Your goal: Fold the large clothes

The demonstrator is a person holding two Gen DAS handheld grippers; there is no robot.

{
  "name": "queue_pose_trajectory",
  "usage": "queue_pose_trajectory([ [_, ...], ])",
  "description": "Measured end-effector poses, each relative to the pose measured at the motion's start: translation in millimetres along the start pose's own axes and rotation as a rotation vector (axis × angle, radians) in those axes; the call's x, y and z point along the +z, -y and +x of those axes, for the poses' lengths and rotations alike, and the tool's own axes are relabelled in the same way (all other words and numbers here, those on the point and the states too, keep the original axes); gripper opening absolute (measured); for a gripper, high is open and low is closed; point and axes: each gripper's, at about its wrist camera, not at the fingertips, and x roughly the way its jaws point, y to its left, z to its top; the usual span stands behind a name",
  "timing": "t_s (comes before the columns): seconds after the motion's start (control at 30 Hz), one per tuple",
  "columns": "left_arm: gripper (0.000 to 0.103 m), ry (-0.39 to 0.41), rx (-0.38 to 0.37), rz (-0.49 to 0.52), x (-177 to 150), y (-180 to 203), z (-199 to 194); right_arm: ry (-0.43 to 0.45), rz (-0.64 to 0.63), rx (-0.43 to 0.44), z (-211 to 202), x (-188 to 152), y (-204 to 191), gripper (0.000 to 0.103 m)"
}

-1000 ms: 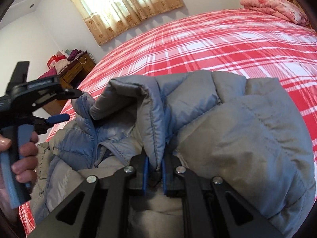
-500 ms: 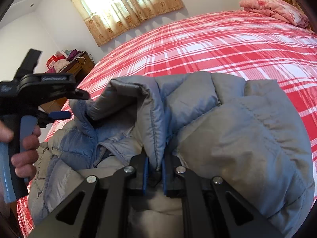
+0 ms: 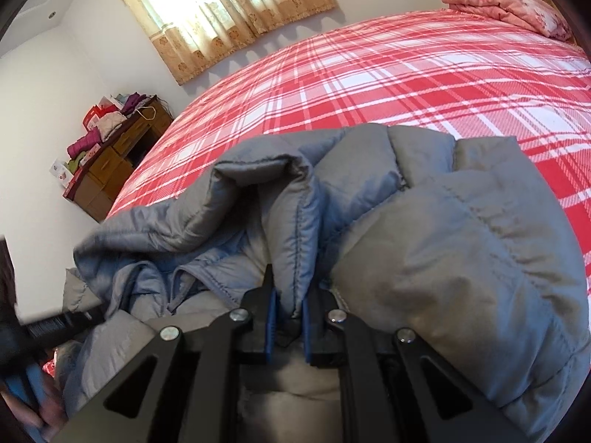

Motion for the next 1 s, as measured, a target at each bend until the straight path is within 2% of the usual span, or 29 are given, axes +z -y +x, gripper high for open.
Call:
queue_pose_trajectory([
  [0.07,0.006,0.1,0.013,0.026,-9,2,2,-0.004,0.0,-0.001,1,1,0,0.012],
  [0.1,0.006,0.147,0.044,0.059,-13,7,4,-0.009,0.001,0.0,1,1,0,0.013],
  [0.17,0.006,0.162,0.079,0.076,-13,13,5,-0.037,-0.001,-0.003,0,3,-2,0.017],
  [0.23,0.006,0.16,0.053,0.05,-11,8,7,-0.057,0.0,-0.008,-11,5,-2,0.022],
  [0.3,0.006,0.162,0.003,0.015,-10,-1,7,0.05,-0.022,-0.071,-47,7,-5,0.03],
  [0.33,0.006,0.162,-0.006,0.009,-10,-4,7,0.091,-0.035,-0.088,-59,8,-8,0.03],
  [0.37,0.006,0.164,-0.006,0.008,-9,-3,7,0.144,-0.051,-0.104,-73,15,-13,0.03],
  [0.43,0.006,0.168,0.013,0.022,-9,0,8,0.186,-0.05,-0.088,-83,32,-22,0.03],
  [0.47,0.006,0.169,0.019,0.027,-9,1,8,0.18,-0.043,-0.076,-77,48,-30,0.03],
  [0.57,0.006,0.164,0.004,0.019,-8,-1,8,0.077,-0.061,-0.137,-30,70,-45,0.03],
  [0.63,0.006,0.155,-0.028,0.004,-9,-7,6,-0.01,-0.057,-0.17,8,59,-40,0.03],
  [0.7,0.006,0.102,-0.076,0.039,-5,-12,-1,-0.093,-0.107,-0.203,36,39,-34,0.028],
  [0.73,0.006,0.086,-0.093,0.055,-6,-13,-6,-0.032,-0.17,-0.211,34,27,-37,0.028],
  [0.8,0.006,0.083,-0.076,0.081,-8,-17,-24,-0.02,-0.194,-0.243,32,22,-39,0.028],
  [0.9,0.006,0.137,-0.053,0.098,-10,-24,-62,-0.018,-0.239,-0.291,35,19,-47,0.029],
  [1.0,0.006,0.206,-0.099,0.108,6,-12,-89,-0.004,-0.269,-0.322,38,18,-51,0.029],
])
